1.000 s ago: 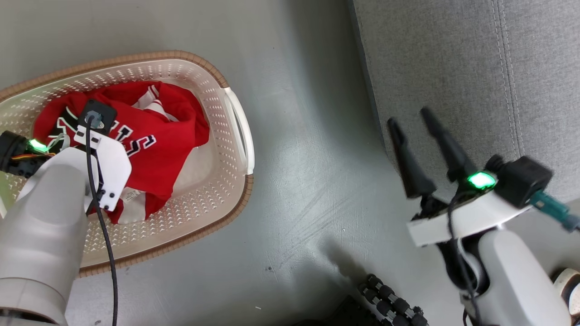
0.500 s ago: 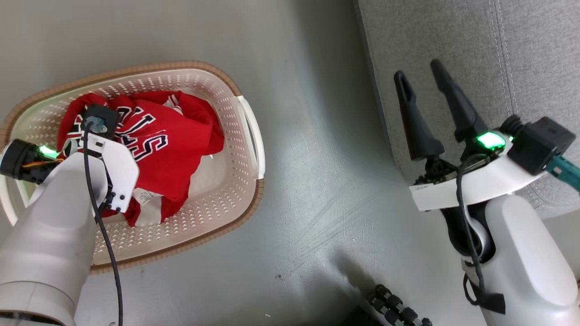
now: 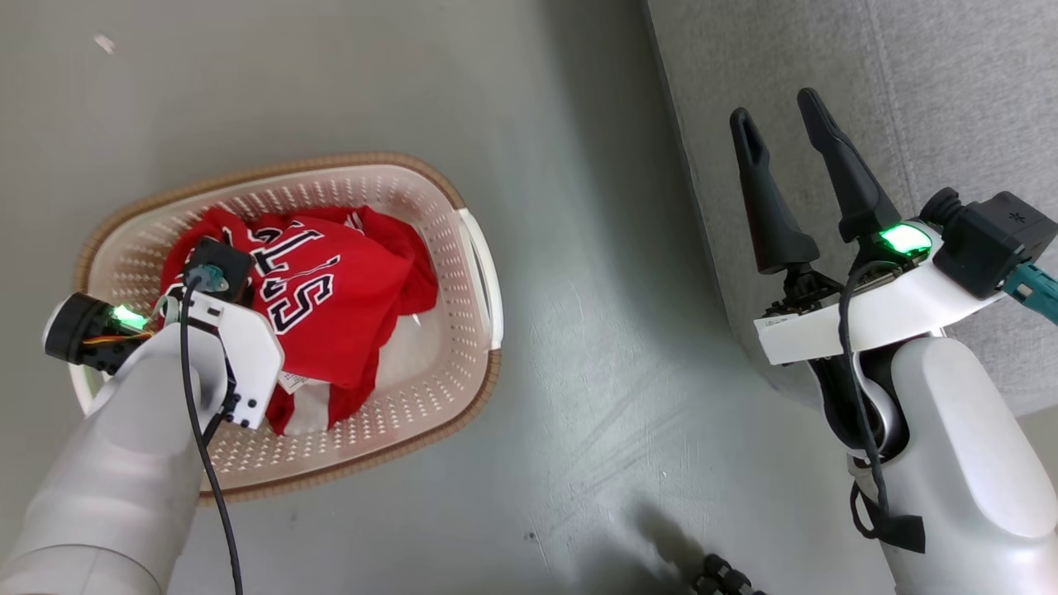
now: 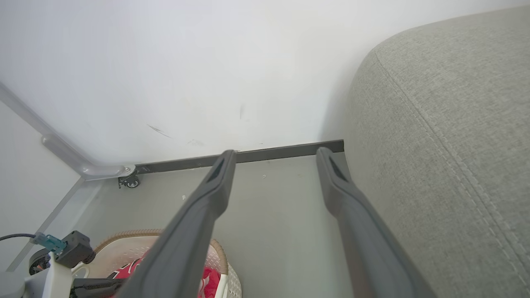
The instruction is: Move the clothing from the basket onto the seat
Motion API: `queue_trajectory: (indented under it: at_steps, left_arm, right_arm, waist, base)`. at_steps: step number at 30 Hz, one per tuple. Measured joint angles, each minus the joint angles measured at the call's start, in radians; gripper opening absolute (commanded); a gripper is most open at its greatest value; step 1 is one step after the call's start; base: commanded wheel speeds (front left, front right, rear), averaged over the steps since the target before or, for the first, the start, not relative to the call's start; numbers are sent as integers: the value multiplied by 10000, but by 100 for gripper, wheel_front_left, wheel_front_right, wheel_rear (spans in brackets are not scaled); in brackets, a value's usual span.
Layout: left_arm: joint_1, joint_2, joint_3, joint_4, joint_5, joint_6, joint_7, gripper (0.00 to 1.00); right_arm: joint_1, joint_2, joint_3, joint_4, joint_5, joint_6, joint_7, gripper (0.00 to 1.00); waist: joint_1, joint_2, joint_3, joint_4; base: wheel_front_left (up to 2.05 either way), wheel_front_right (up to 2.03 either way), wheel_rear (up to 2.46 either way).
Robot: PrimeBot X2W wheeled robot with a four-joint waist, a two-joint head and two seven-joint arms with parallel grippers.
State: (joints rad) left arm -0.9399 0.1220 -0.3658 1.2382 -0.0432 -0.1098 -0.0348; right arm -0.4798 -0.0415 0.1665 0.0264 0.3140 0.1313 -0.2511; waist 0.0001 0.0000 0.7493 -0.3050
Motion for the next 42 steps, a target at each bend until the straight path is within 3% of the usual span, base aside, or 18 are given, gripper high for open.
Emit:
queue_trajectory:
  at_steps: [15, 27, 42]
  left_arm:
    - [709, -203, -109, -263, 8, -81, -1795, 0]
    - [1312, -570, 681, -1158, -819, 121, -2174, 0]
    - [2754, -593, 1415, -5697, -1158, 470, -2174, 0]
  right_arm:
    - [114, -12, -157, 654, -215, 0, -44, 100]
    - [1058, -21, -232, 1233, -560, 0, -46, 100]
    - [2313, -19, -244, 1732, -844, 0, -44, 100]
  waist:
    - [0, 0, -1562, 366]
    - [0, 0, -3121, 733]
    - [-1, 0, -5034, 1257]
  base:
    - [0, 0, 0]
    - [0, 0, 0]
    - [0, 0, 0]
